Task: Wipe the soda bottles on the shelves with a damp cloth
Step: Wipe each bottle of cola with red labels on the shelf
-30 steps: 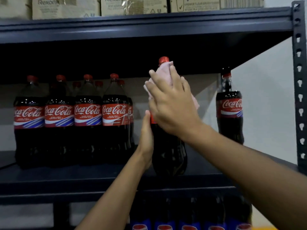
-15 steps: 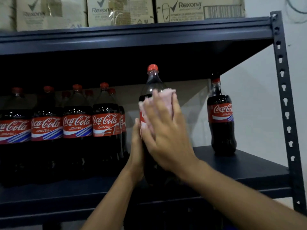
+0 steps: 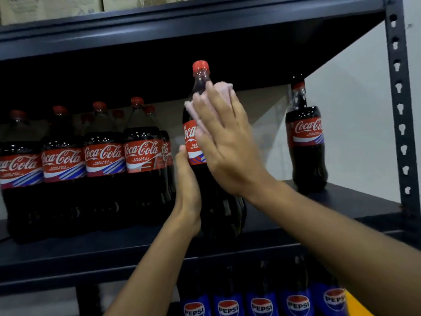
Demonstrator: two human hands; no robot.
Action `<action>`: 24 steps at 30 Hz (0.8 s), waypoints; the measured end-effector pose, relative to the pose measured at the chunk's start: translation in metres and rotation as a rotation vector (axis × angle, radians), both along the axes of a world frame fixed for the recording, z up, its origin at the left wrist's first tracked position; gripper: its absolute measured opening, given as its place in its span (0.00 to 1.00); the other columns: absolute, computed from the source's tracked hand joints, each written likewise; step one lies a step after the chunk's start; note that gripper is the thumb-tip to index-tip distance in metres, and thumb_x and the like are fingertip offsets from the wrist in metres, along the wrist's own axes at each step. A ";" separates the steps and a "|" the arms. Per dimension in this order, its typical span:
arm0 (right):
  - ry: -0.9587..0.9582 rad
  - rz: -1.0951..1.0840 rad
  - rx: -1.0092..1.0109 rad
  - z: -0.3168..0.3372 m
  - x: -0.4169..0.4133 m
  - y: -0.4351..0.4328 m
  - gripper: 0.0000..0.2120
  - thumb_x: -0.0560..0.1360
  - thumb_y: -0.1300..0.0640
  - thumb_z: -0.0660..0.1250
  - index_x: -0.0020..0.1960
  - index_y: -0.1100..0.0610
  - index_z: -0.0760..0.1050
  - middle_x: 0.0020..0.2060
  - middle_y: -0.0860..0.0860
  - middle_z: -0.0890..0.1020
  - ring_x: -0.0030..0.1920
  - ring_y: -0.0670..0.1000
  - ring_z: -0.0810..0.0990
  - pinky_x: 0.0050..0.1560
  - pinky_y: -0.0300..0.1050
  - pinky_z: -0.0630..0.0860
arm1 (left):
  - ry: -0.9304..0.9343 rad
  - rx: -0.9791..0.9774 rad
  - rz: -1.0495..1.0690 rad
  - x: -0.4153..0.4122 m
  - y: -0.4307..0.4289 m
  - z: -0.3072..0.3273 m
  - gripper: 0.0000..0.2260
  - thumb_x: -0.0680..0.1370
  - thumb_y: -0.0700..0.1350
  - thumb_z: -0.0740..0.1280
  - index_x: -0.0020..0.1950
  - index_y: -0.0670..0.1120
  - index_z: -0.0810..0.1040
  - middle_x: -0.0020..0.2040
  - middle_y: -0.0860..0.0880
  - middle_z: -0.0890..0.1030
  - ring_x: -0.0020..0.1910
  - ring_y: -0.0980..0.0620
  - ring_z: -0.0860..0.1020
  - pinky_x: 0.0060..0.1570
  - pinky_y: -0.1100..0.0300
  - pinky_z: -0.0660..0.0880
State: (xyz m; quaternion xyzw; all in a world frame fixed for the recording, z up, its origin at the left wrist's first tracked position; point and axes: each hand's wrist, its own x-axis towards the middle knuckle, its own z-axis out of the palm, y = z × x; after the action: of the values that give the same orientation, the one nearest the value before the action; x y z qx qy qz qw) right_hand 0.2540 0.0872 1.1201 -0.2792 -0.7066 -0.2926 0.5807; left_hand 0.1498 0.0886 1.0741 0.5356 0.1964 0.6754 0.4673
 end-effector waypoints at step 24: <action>0.092 0.143 -0.161 0.063 -0.005 0.001 0.24 0.82 0.49 0.58 0.76 0.52 0.72 0.75 0.50 0.67 0.72 0.53 0.68 0.72 0.49 0.66 | 0.133 -0.110 0.027 -0.017 -0.001 -0.003 0.31 0.84 0.69 0.53 0.66 0.49 0.84 0.58 0.42 0.87 0.58 0.44 0.86 0.61 0.44 0.81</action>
State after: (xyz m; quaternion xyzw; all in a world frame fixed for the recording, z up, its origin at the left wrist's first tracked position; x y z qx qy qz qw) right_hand 0.2495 0.0881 1.1832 -0.2869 -0.7185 -0.1795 0.6076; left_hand 0.1325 0.0878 1.0711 0.5501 0.2709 0.6328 0.4728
